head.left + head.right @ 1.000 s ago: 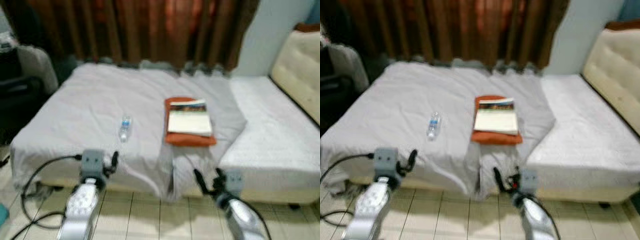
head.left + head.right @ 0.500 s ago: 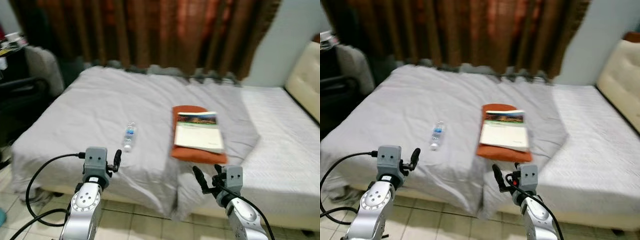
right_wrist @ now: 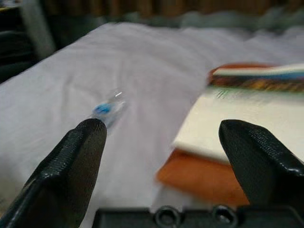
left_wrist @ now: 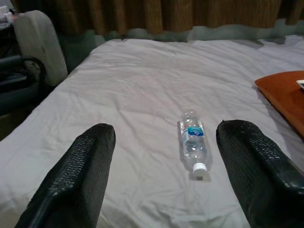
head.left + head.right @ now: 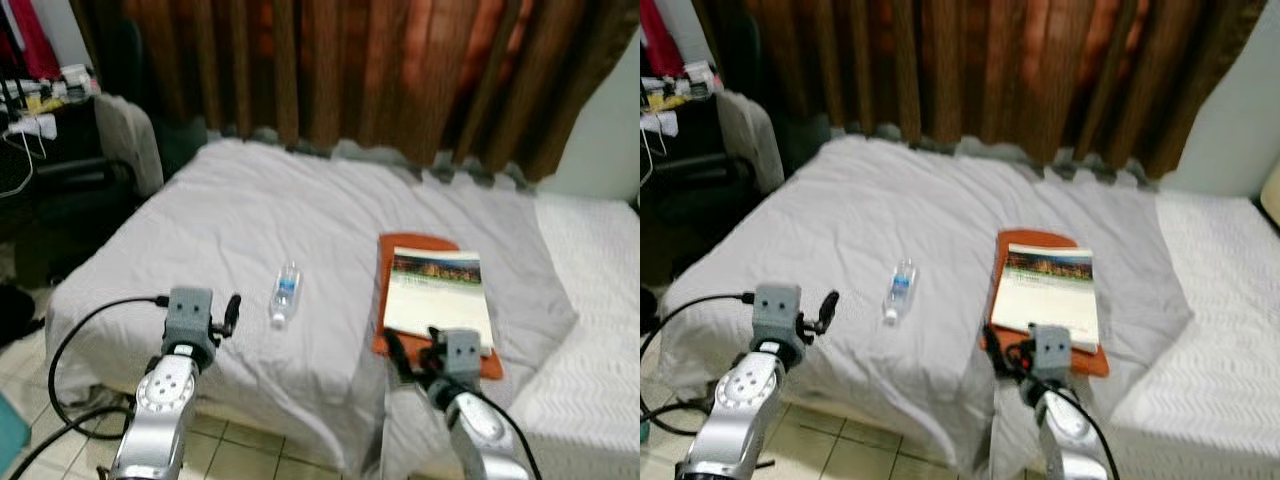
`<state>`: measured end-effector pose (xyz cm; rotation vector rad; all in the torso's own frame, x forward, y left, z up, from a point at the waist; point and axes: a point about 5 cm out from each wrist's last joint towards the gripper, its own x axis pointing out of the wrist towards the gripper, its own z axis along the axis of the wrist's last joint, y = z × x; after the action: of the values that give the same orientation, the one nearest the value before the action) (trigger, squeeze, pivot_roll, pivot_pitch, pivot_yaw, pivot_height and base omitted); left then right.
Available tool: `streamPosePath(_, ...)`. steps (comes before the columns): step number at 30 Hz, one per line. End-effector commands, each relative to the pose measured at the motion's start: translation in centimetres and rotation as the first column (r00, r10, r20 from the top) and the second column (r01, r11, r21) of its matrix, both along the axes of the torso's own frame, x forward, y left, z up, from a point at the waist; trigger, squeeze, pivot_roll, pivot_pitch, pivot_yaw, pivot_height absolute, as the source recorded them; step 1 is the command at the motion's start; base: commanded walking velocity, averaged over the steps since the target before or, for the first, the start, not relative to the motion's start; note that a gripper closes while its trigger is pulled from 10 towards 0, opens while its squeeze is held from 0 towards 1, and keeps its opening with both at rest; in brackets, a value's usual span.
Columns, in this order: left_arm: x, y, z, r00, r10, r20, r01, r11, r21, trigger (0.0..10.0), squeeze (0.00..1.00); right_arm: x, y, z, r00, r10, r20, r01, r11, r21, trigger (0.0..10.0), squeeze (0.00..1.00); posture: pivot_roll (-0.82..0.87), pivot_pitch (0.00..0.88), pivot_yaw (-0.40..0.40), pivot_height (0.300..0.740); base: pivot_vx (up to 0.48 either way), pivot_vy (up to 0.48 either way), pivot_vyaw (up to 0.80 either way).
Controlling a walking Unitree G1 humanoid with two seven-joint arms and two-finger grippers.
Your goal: Clean up the room
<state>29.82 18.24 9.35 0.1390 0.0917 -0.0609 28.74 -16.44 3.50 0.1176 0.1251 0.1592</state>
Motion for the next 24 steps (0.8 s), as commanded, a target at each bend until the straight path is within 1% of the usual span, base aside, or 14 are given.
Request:
streamPosePath(1,-0.22,0.33,-0.64,0.999,-0.015,-0.035,0.015,1.000,0.000,10.0,0.00,-0.22,-0.02,0.04,0.999,-0.039,0.017,0.039,0.999,-0.015,10.0,0.00,0.13,0.034,-0.060,0.740,0.465,0.000,0.00)
streamPosePath(3,-0.23,-0.02,-0.81,0.998,-0.042,-0.042,0.042,0.999,0.007,10.0,0.00,-0.47,-0.30,-0.32,0.999,-0.051,-0.002,0.051,0.998,-0.046,10.0,0.00,0.12,0.037,-0.054,0.740,0.465,0.000,0.00)
streamPosePath(4,-0.16,-0.15,-0.80,0.998,-0.048,-0.043,0.048,0.999,0.006,10.0,0.00,-0.56,-0.21,-0.58,0.999,-0.049,-0.019,0.048,0.998,-0.041,10.0,0.00,0.12,0.038,-0.050,0.740,0.465,0.000,-0.80)
streamPosePath(9,0.09,-0.30,-0.54,0.998,-0.058,-0.037,0.058,0.998,0.002,10.0,0.00,-0.40,0.11,-0.40,1.000,-0.027,-0.011,0.026,0.999,-0.042,10.0,0.00,0.11,0.038,-0.043,0.740,0.465,0.000,-0.80)
streamPosePath(13,0.13,-0.15,-0.47,0.999,-0.032,-0.028,0.031,0.999,-0.017,10.0,0.00,-0.08,0.38,-0.12,1.000,-0.011,-0.001,0.011,0.999,-0.037,10.0,0.00,0.11,0.038,-0.040,0.740,0.468,0.000,0.00)
streamPosePath(15,0.05,-0.11,-0.60,0.999,-0.011,-0.032,0.010,0.999,-0.040,10.0,0.00,0.05,0.39,0.07,1.000,-0.010,0.006,0.010,0.999,-0.034,10.0,0.00,0.11,0.039,-0.042,0.740,0.465,0.000,0.00)
streamPosePath(24,-0.31,-0.41,-0.94,0.999,0.001,-0.041,-0.003,0.999,-0.040,10.0,0.00,-0.09,0.59,-0.01,1.000,0.019,0.000,-0.019,0.999,-0.037,10.0,0.00,0.11,0.048,-0.053,0.740,0.465,0.000,0.00)
